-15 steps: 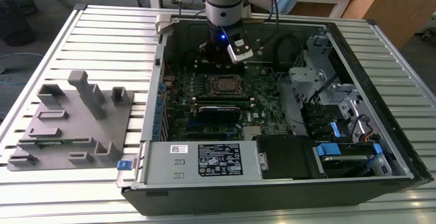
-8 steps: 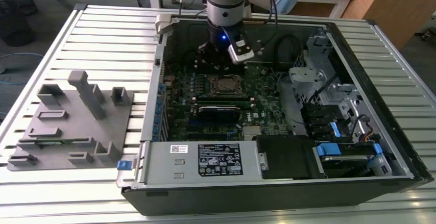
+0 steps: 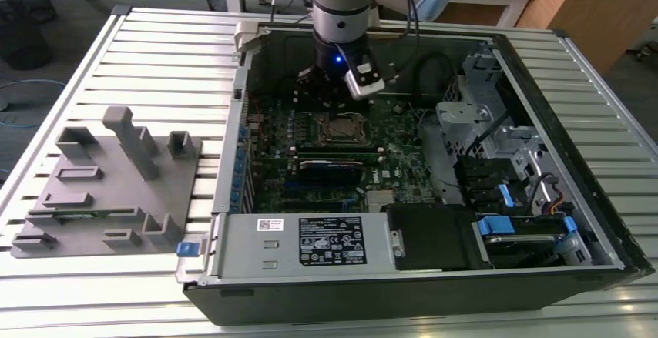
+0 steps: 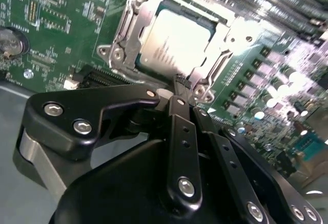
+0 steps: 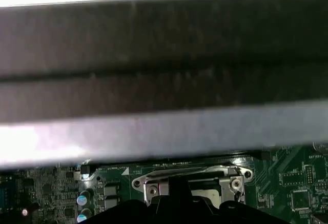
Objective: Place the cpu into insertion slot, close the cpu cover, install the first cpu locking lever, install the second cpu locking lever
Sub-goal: 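Install the first cpu locking lever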
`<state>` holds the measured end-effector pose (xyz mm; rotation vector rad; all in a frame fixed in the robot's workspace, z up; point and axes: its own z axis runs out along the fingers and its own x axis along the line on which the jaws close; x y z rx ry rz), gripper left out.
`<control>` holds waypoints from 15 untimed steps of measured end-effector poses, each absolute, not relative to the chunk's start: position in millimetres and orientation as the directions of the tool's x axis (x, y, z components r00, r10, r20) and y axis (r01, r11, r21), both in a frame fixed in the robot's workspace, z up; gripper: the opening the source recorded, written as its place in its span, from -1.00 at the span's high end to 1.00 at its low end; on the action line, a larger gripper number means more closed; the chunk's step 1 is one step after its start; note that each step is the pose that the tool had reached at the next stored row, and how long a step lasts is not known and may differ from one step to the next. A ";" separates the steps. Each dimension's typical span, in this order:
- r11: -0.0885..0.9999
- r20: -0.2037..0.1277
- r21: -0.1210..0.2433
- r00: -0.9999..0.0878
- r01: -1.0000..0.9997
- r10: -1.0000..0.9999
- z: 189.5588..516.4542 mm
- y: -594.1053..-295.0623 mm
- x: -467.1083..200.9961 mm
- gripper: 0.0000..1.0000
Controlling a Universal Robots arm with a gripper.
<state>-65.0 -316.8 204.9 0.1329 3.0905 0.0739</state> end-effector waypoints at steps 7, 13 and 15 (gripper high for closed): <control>0.995 -0.026 0.048 -0.996 0.086 0.087 204.9 -328.7 -59.2 0.79; 0.995 -0.017 0.047 -0.996 0.086 0.087 204.9 -330.8 -55.6 0.79; 0.995 -0.018 0.047 -0.996 0.086 0.087 204.8 -330.8 -55.7 0.79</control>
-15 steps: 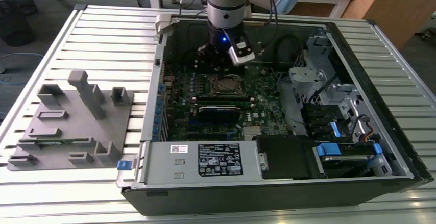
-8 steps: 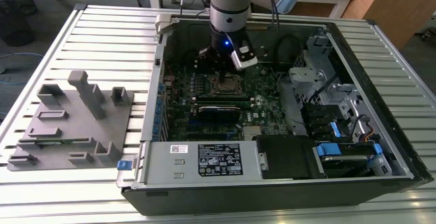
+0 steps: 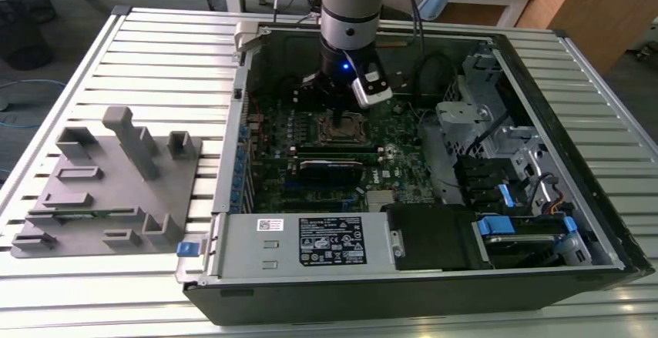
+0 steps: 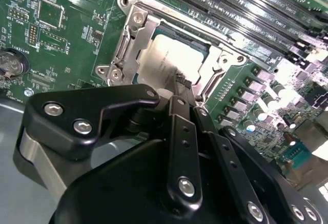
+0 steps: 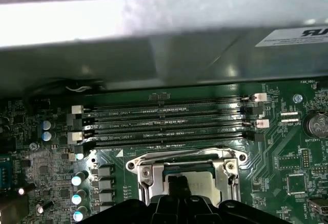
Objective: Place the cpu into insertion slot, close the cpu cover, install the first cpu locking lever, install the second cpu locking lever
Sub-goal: 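Install the first cpu locking lever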
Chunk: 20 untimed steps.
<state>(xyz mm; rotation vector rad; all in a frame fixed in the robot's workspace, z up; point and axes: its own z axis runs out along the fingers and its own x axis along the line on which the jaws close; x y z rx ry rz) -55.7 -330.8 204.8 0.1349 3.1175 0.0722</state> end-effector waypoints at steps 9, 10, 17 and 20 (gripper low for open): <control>0.996 -0.031 0.038 -0.996 0.085 0.086 204.5 -336.8 -55.7 0.79; 0.996 -0.031 0.037 -0.996 0.084 0.085 204.5 -337.8 -55.7 0.79; 0.997 -0.035 0.036 -0.997 0.064 0.065 204.5 -339.0 -53.4 0.79; 0.998 -0.037 0.036 -0.997 0.059 0.060 205.5 -339.1 -53.3 0.79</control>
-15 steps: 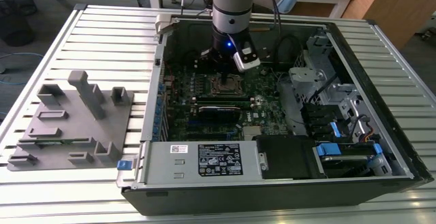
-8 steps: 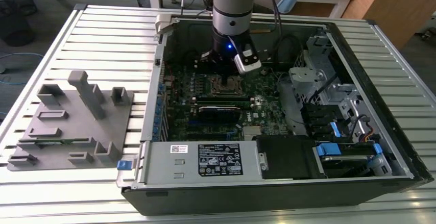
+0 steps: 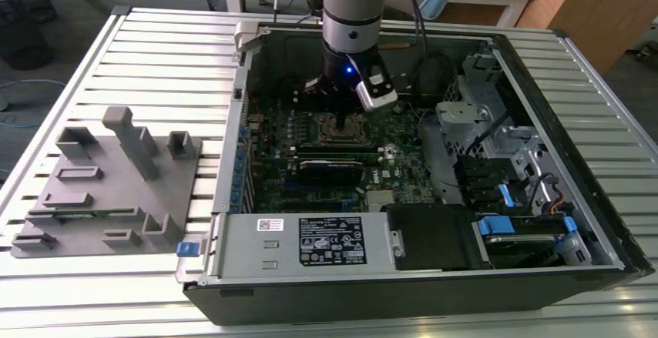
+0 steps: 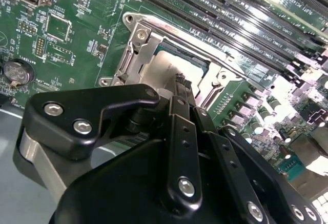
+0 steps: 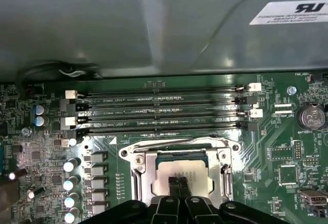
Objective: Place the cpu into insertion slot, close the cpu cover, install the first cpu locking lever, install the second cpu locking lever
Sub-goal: 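Install the first cpu locking lever, then install the second cpu locking lever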
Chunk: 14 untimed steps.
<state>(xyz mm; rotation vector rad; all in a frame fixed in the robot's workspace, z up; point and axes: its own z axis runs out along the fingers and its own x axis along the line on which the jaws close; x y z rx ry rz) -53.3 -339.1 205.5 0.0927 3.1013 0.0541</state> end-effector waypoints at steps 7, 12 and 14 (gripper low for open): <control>0.998 -0.045 0.037 -0.998 0.049 0.050 211.7 -339.6 -53.1 0.79; 0.999 -0.051 0.037 -0.998 0.038 0.040 211.7 -340.4 -52.7 0.79; 0.999 -0.051 0.037 -0.998 0.034 0.035 211.7 -340.6 -52.7 0.79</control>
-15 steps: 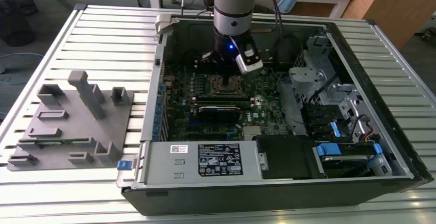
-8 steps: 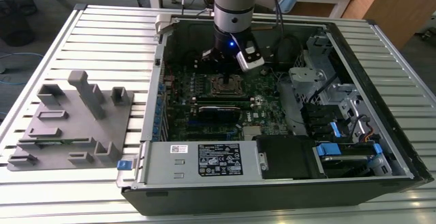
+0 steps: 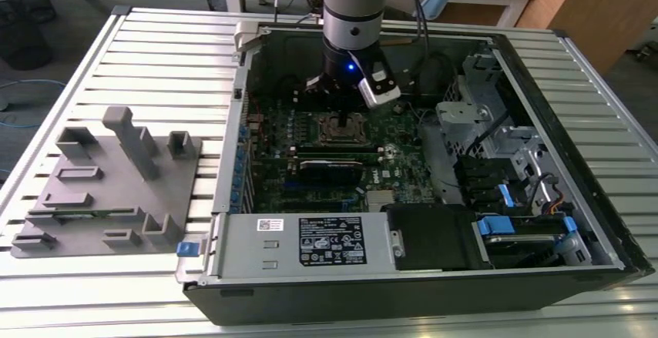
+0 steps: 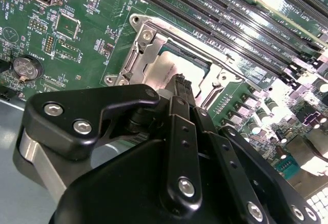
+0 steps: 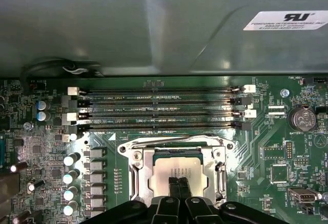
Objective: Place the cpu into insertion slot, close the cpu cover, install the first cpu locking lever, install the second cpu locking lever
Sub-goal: 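Install the second cpu locking lever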
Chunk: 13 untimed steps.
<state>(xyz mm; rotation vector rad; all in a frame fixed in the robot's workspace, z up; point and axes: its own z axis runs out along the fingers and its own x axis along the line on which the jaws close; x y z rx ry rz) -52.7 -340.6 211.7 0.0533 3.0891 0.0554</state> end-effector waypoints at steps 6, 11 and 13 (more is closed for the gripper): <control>0.999 -0.051 0.037 -0.998 0.033 0.035 211.7 -340.6 -52.7 0.79; 0.999 -0.051 0.037 -0.998 0.033 0.035 213.8 -340.6 -52.7 0.79; 0.999 -0.051 0.037 -0.998 0.033 0.035 216.0 -340.7 -52.7 0.79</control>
